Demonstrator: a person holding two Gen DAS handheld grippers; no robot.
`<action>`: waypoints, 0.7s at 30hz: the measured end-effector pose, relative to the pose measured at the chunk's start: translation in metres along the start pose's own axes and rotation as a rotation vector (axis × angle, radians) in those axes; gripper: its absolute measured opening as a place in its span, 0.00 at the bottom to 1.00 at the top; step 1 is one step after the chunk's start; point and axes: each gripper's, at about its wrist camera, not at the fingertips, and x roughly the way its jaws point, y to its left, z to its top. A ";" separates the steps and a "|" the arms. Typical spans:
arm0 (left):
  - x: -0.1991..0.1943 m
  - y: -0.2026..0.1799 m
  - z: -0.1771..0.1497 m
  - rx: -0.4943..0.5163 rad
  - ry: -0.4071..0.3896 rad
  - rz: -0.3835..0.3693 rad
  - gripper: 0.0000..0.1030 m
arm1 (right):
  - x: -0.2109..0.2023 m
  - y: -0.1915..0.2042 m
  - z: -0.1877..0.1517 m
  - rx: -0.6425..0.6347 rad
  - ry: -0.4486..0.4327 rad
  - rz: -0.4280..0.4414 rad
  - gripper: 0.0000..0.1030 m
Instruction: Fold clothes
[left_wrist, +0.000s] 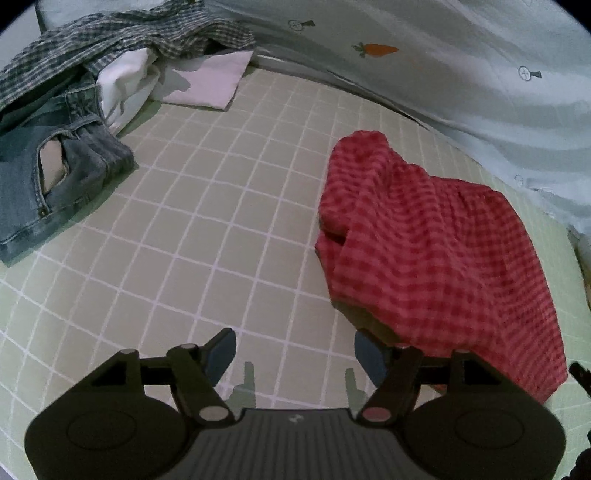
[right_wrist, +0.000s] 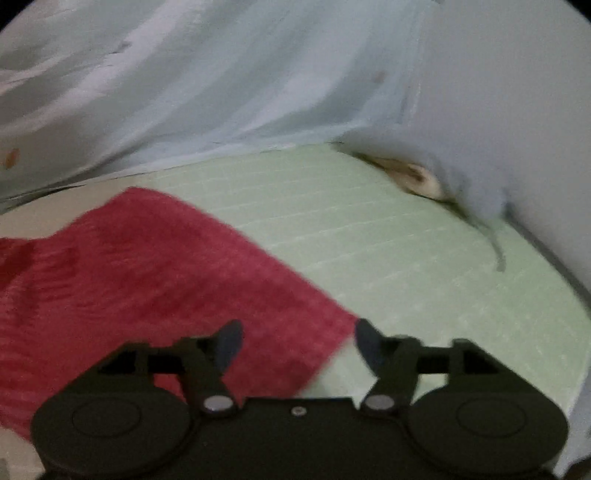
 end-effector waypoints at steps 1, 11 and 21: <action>0.000 0.001 0.001 -0.001 -0.001 0.003 0.70 | -0.003 0.014 -0.001 -0.040 -0.012 0.046 0.79; 0.001 0.032 0.005 -0.072 0.004 0.019 0.70 | -0.038 0.171 -0.028 -0.456 -0.075 0.484 0.91; 0.002 0.068 -0.007 -0.200 0.018 0.052 0.70 | -0.037 0.229 -0.051 -0.655 -0.082 0.594 0.75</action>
